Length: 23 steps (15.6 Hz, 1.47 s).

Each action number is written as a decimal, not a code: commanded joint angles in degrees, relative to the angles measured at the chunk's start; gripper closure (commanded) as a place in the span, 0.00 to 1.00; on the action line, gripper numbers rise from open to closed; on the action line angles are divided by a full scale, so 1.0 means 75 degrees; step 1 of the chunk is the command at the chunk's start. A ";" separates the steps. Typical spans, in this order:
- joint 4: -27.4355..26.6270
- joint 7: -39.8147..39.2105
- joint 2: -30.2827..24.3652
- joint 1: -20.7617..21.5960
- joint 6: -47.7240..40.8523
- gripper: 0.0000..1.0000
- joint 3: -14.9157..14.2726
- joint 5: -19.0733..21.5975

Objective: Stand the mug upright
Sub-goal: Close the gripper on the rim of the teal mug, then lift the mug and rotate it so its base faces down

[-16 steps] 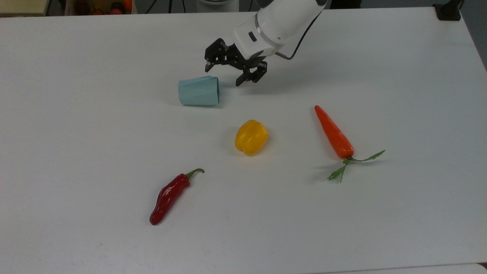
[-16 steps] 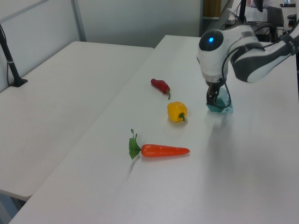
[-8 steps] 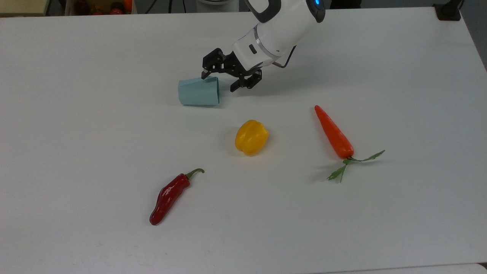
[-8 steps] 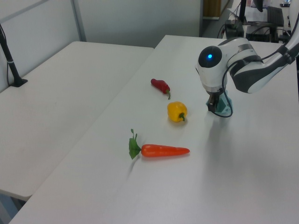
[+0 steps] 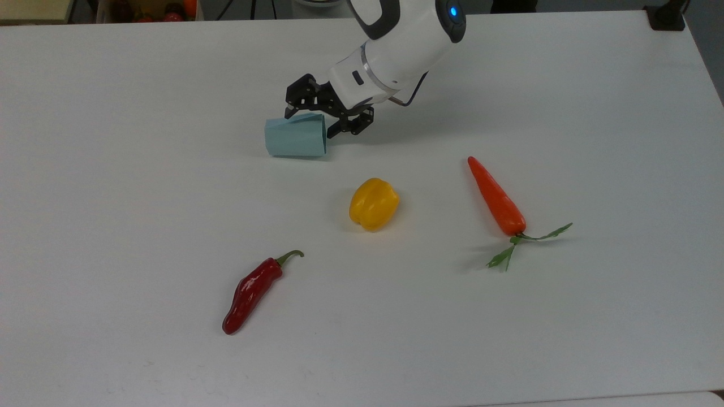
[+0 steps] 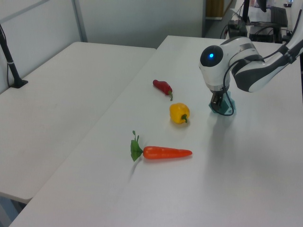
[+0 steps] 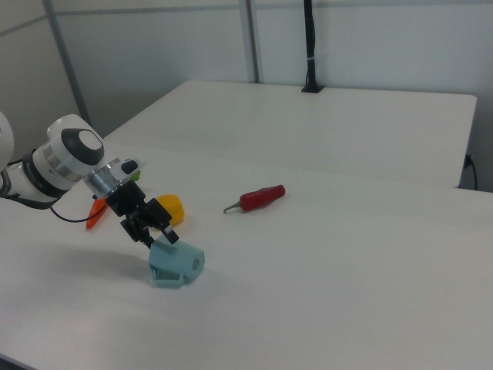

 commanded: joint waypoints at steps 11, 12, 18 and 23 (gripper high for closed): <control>-0.0062 -0.0604 -0.0230 -0.0208 0.0177 1.00 -0.0061 0.0031; -0.0016 -0.0908 -0.0347 -0.0220 0.0142 1.00 -0.0072 0.0264; 0.0605 -0.3145 -0.0851 -0.0407 -0.0513 1.00 -0.0095 0.2314; 0.0735 -0.4763 -0.1016 -0.0419 -0.0785 1.00 -0.0247 0.3533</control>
